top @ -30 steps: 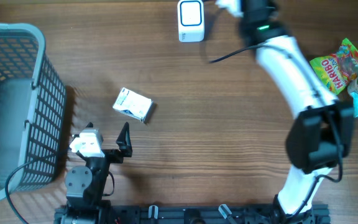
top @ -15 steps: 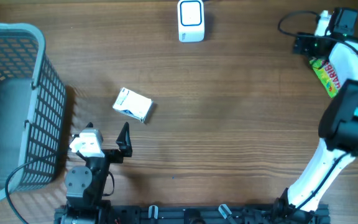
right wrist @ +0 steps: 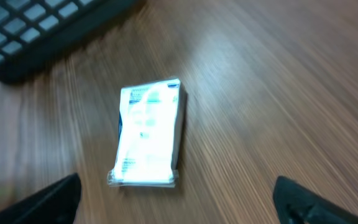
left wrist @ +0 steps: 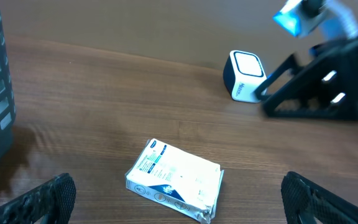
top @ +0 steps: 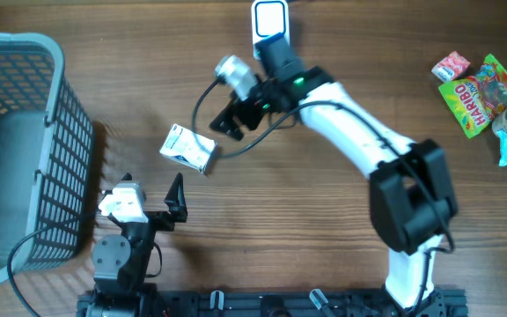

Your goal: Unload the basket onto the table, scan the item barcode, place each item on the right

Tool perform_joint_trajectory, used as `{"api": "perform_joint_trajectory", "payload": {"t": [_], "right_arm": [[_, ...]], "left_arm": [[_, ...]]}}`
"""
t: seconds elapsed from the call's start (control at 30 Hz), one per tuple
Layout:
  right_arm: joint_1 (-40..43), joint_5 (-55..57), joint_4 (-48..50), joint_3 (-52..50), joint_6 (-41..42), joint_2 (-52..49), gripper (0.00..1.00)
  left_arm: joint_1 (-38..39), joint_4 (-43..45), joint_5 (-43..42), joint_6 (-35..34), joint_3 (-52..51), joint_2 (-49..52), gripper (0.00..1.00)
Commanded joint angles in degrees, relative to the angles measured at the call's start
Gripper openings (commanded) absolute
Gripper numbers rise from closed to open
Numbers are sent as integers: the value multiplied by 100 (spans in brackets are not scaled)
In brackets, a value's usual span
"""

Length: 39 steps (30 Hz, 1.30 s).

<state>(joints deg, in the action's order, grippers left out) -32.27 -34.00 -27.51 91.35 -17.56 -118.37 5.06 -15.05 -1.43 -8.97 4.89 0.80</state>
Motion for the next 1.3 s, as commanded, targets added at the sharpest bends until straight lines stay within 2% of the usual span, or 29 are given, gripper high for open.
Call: {"api": "perform_joint_trajectory", "payload": {"t": [0.0, 0.17, 0.23, 0.27, 0.3, 0.4, 0.43, 0.47, 0.5, 0.53, 0.67, 0.7, 0.83, 0.87, 0.97, 1.0, 1.03, 1.07, 1.13, 1.17, 1.2, 1.23, 1.27], "right_arm": [[-251, 210, 490, -74, 238, -566, 93], [-422, 195, 1102, -74, 424, -990, 91], [-420, 195, 1311, -72, 595, -1154, 83], [-422, 192, 1370, -72, 732, -1239, 72], [-435, 153, 1375, -74, 767, -1338, 65], [-518, 57, 1185, -74, 763, -1467, 60], [-566, 59, 1082, -74, 704, -1467, 55], [-603, 61, 1027, -74, 702, -1467, 41], [-614, 61, 990, -74, 719, -1467, 20], [-614, 61, 964, -74, 726, -1467, 4], [-221, 72, 439, -59, 1147, -1388, 4], [59, 177, -35, -59, 957, -1281, 5], [1213, 481, -1777, -57, -678, -765, 4], [1591, 680, -2017, -57, -892, -485, 4], [1919, 686, -2085, -57, -992, 70, 4], [1921, 686, -2194, -57, -1095, 278, 11], [1880, 619, -2236, -57, -1075, 468, 60], [1792, 369, -2229, -57, -1075, 634, 86], [1687, 302, -2402, -70, -1080, 636, 70], [1670, 293, -2430, -101, -1040, 625, 70], [1657, 297, -2422, -129, -844, 623, 80], [1652, 297, -2420, -133, -721, 623, 100], [1624, 299, -2444, -133, -101, 623, 100]], "left_arm": [[-42, 11, -50, -50, -24, -33, 100], [-42, 11, -50, -50, -24, -31, 100], [-42, 11, -50, -50, -24, -31, 100], [-42, 11, -50, -50, -24, -33, 100], [-42, 11, -50, -50, -24, -31, 100], [-42, 11, -50, -50, -24, -31, 100], [-42, 11, -50, -50, -24, -31, 100], [-42, 11, -50, -50, -24, -31, 100], [-42, 11, -50, -50, -24, -33, 100], [-42, 11, -50, -50, -24, -33, 100], [-42, 11, -50, -50, -24, -31, 100], [-42, 11, -50, -50, -24, -31, 100], [-42, 11, -50, -50, -24, -31, 100], [-42, 11, -50, -52, -24, -31, 100], [-42, 11, -50, -50, -24, -31, 100], [-42, 11, -50, -50, -24, -31, 100], [-42, 11, -50, -50, -24, -31, 100], [-42, 11, -50, -50, -24, -31, 100], [-42, 11, -50, -50, -24, -31, 100], [-42, 11, -50, -52, -24, -31, 100], [-42, 11, -50, -50, -24, -31, 100], [-42, 11, -50, -50, -24, -31, 100], [-42, 11, -50, -50, -24, -31, 100]]}}
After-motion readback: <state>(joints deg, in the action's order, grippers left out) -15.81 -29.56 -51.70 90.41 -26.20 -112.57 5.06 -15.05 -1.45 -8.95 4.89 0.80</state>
